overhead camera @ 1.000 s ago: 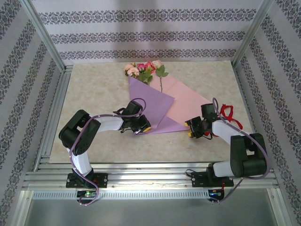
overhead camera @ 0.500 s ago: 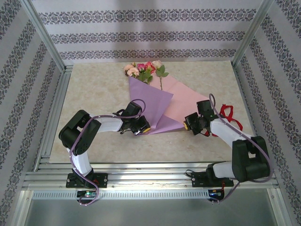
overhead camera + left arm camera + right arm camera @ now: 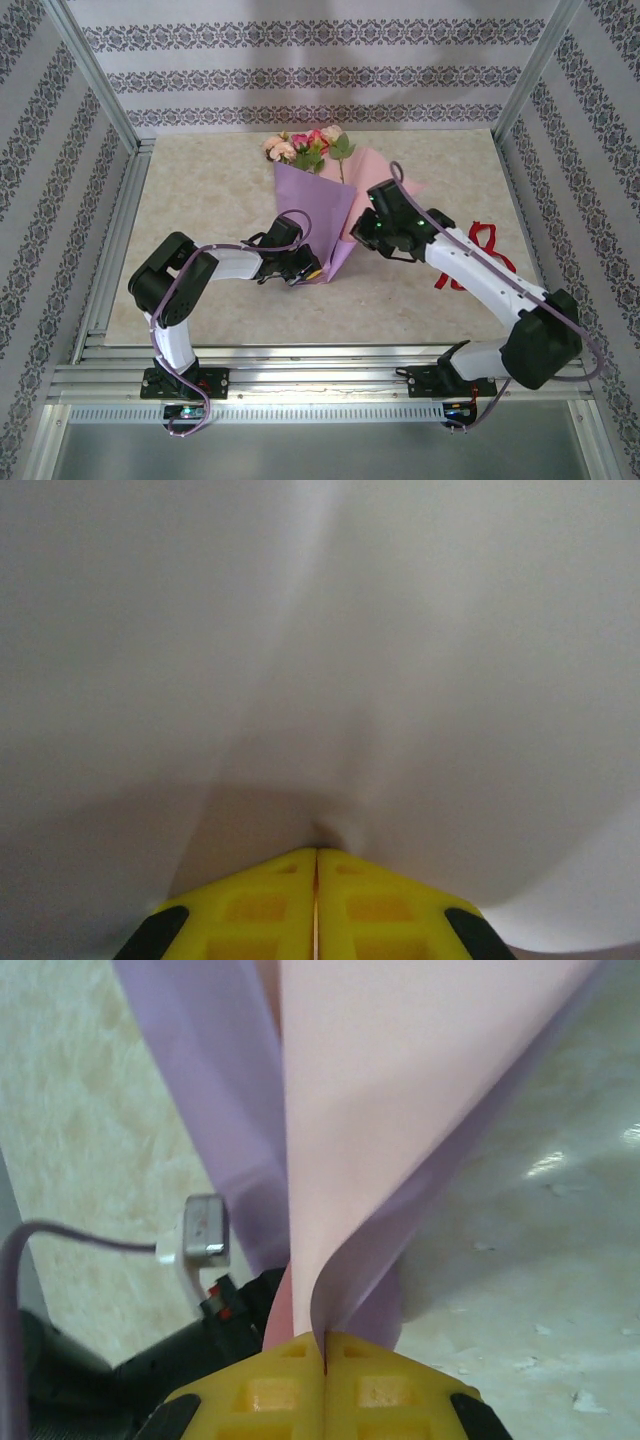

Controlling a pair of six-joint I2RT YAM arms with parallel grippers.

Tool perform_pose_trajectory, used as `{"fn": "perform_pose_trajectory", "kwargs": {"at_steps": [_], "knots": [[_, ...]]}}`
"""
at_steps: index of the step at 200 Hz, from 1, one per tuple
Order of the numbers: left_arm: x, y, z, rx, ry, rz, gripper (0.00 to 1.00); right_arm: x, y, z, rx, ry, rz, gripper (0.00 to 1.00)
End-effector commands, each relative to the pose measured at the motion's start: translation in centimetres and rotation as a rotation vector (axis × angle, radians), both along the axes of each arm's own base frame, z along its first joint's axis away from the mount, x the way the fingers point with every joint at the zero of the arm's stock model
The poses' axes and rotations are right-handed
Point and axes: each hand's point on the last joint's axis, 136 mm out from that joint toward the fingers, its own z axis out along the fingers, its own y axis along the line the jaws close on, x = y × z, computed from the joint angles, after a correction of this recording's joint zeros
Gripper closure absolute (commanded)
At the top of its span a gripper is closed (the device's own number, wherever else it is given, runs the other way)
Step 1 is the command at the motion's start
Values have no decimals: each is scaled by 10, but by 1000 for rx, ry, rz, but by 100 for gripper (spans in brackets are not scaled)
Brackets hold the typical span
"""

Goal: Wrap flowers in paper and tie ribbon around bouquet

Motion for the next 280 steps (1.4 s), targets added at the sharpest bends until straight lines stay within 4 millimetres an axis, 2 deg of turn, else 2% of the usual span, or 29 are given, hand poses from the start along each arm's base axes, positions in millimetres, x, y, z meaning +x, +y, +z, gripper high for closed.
{"fn": "perform_pose_trajectory", "kwargs": {"at_steps": [1, 17, 30, 53, 69, 93, 113, 152, 176, 201, 216, 229, 256, 280], "knots": [[-1, 1, -13, 27, 13, 19, 92, 0, 14, 4, -125, -48, 128, 100], [2, 1, -7, 17, -6, 25, 89, 1, 29, 8, -145, -61, 183, 100], [4, 0, 3, 6, -29, 32, 83, 0, 28, 6, -170, -52, 192, 100], [8, 1, 25, -4, -65, 41, 79, -1, 11, 2, -202, -52, 165, 100], [8, -2, 31, -14, -57, 35, 79, -4, -6, -3, -205, -40, 134, 100], [8, -11, 28, -48, -17, 30, 85, -5, -26, -11, -188, -29, 106, 100], [12, -16, 24, -52, -5, 22, 91, -4, -30, -12, -167, -29, 107, 100], [17, -35, 17, -99, 15, 7, 95, -4, -26, -14, -151, -17, 128, 100], [12, -43, 10, -99, 35, -12, 97, -4, -26, -16, -146, -15, 125, 100], [7, -44, -6, -78, 52, -13, 98, -4, -21, -14, -131, -26, 149, 100], [9, -40, -7, -70, 41, -1, 98, -2, -16, -12, -120, -43, 175, 100], [11, -36, 1, -55, 17, 8, 91, -1, -13, -9, -116, -60, 204, 100], [17, -22, 40, -54, -48, 50, 82, 1, -3, -3, -118, -98, 289, 100], [14, 6, 68, -41, -72, 109, 82, 3, 3, -2, -129, -119, 359, 100]]}}
